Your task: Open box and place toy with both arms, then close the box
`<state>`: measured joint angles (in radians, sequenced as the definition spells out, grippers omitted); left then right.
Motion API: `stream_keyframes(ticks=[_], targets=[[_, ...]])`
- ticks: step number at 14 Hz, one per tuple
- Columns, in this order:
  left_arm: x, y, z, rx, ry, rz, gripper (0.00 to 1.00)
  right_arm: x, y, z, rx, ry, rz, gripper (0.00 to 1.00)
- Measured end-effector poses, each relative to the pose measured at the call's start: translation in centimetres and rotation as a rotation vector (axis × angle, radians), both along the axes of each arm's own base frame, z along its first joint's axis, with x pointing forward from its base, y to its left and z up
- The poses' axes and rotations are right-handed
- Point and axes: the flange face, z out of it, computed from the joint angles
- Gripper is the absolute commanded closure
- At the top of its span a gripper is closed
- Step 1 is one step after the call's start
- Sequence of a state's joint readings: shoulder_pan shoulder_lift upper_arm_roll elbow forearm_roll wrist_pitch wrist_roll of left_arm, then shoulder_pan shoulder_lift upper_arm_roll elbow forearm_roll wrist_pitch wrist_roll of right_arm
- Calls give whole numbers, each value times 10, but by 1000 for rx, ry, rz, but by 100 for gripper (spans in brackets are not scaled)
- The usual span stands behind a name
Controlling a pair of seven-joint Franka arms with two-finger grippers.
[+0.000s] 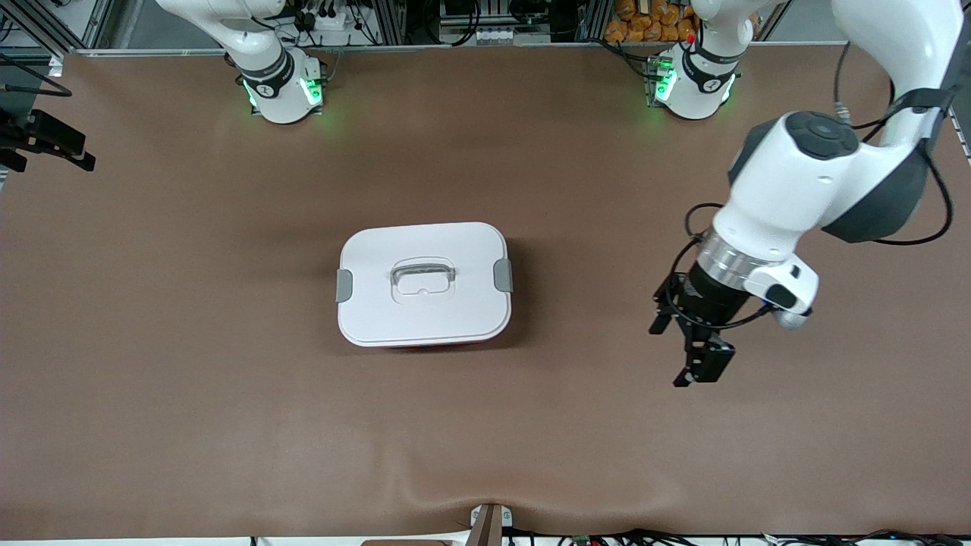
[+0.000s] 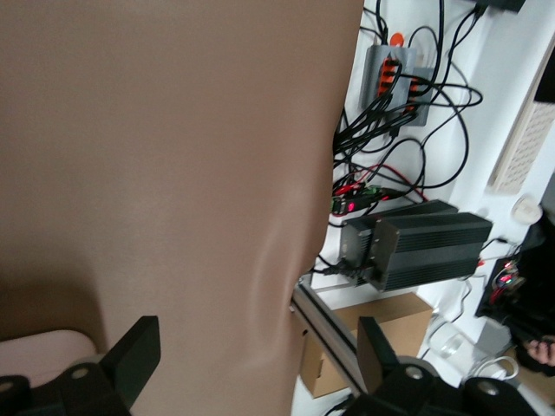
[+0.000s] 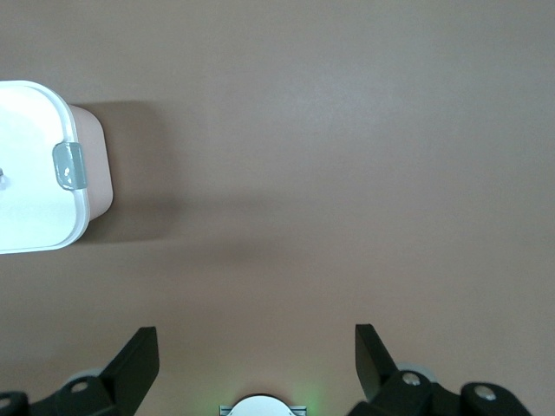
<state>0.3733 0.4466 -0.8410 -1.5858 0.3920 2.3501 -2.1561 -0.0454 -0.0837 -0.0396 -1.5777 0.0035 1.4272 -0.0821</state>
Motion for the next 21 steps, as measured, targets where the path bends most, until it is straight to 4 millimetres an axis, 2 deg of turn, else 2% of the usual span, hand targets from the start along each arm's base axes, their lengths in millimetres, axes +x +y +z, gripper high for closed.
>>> stream_keyframes(ticks=[4,6,8,12,17,21], targets=[[-5,23,6,44,85,-156,0,0,-1,0,0,1,-1,0],[-11,36,17,69,98,-225,0,0,-1,0,0,1,-2,0],[-25,50,30,99,89,-301,0,0,-1,0,0,2,-2,0],[-64,96,42,179,93,-495,0,0,-1,-1,4,2,-2,0],[-89,148,52,254,161,-826,0,0,-2,-1,6,3,-5,0],[-108,163,66,344,208,-1079,0,1,-1,-2,10,5,-4,0]])
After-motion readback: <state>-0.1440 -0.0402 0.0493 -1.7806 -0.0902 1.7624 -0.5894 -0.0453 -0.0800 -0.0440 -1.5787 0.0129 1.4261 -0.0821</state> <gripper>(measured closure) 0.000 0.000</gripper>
